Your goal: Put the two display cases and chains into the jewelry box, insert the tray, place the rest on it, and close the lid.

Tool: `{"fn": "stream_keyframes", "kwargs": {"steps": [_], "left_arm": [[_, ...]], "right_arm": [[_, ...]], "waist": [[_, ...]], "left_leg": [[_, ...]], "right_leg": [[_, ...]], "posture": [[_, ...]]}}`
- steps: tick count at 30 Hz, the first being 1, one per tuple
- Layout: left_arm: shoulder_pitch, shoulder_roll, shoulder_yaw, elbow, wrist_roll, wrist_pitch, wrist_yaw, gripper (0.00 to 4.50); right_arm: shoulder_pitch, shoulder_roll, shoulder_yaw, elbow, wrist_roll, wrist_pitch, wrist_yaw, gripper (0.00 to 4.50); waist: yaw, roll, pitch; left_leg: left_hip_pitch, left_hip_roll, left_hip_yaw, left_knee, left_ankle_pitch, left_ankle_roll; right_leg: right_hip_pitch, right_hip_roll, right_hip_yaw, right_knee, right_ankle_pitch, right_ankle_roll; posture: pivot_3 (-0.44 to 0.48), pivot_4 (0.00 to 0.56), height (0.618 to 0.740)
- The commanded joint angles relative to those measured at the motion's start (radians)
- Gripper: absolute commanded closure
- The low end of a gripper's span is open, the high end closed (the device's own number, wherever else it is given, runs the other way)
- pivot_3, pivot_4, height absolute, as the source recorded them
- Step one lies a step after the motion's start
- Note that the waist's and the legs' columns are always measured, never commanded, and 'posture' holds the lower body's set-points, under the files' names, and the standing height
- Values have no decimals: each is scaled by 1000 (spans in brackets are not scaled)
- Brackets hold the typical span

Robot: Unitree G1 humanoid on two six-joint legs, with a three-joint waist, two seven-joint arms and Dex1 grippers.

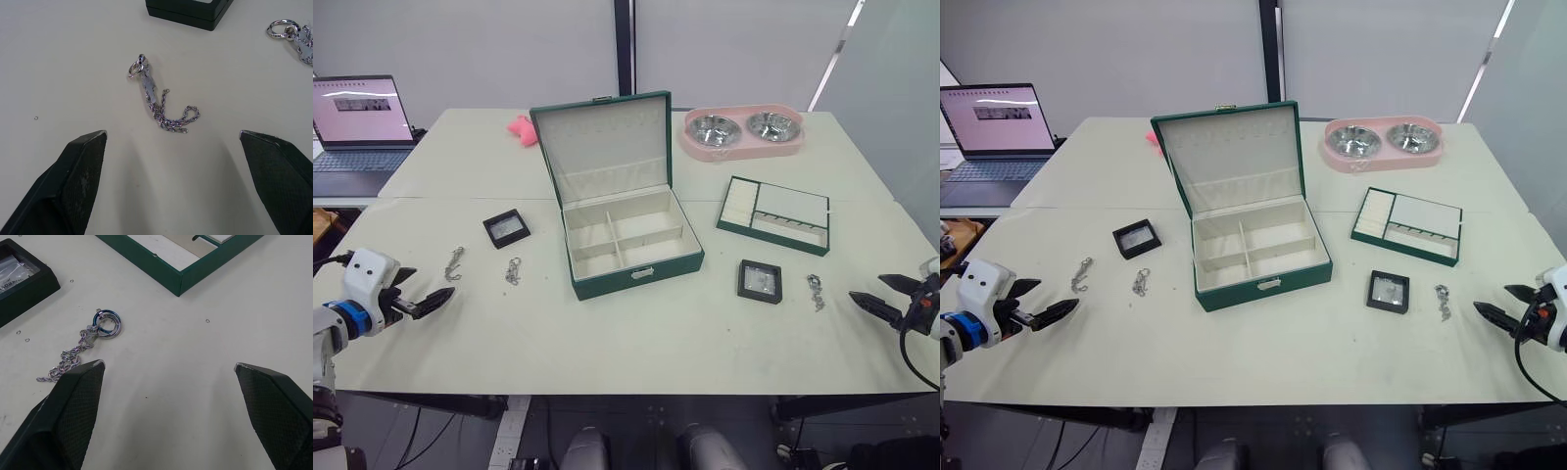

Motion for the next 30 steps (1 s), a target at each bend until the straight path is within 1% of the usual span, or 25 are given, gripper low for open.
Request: {"fn": "stream_keyframes", "kwargs": {"steps": [1,7,16,24,28,30], "left_arm": [[-1,19,19,7,-3,-3,1,18],[-8,21,18,32,3,-11,14,18],[33,22,13,-7,13,-7,23,18],[38,31,14,-5,19,-10,26,18],[46,31,16,-34,15,14,22,18],[53,29,23,-61,8,29,25,18]], "right_arm": [[-11,-14,-16,-16,3,-5,-2,0],[-21,-10,-14,-14,2,-2,-7,0],[-31,-8,-9,-7,-2,-4,-2,0],[-35,-10,-4,-1,-7,-7,2,0],[-32,-9,-9,0,-10,-7,4,0],[-34,-1,-35,-15,21,21,1,0]], "waist": [[0,0,0],[0,0,0],[0,0,0],[0,0,0],[0,0,0],[0,0,0]], "left_leg": [[0,0,0,0,0,0],[0,0,0,0,0,0],[0,0,0,0,0,0],[0,0,0,0,0,0],[0,0,0,0,0,0],[0,0,0,0,0,0]], "right_leg": [[0,0,0,0,0,0],[0,0,0,0,0,0],[0,0,0,0,0,0],[0,0,0,0,0,0],[0,0,0,0,0,0],[0,0,0,1,0,0]], "posture": [[0,150,740],[0,150,740],[0,150,740],[0,150,740],[0,150,740],[0,150,740]]}}
